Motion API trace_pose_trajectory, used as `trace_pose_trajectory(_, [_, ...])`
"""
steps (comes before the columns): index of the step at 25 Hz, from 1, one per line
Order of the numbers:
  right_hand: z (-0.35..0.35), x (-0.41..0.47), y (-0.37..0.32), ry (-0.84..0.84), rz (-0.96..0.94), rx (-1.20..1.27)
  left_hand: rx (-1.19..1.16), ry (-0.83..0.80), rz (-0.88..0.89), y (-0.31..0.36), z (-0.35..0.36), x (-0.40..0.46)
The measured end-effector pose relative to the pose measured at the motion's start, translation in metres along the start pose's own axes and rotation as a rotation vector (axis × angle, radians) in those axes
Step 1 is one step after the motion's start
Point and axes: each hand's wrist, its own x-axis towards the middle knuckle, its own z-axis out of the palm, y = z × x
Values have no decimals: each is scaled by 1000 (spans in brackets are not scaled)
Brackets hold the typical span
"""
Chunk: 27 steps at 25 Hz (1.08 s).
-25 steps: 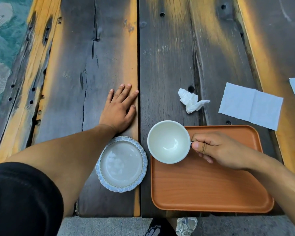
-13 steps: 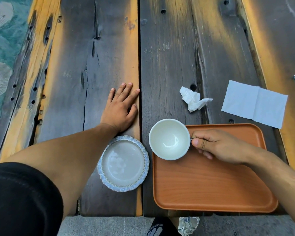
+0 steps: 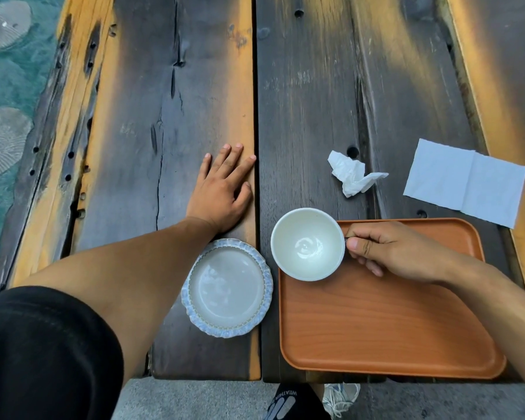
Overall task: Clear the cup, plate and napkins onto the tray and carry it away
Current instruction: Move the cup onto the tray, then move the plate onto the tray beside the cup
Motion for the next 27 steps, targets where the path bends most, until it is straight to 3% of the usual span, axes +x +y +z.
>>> trace_pose_trajectory(14, [4, 2, -1, 44, 50, 64, -3, 3, -1, 0, 0, 0])
trace_pose_trajectory(27, [95, -55, -4, 624, 320, 684, -3, 8, 4, 2, -1, 0])
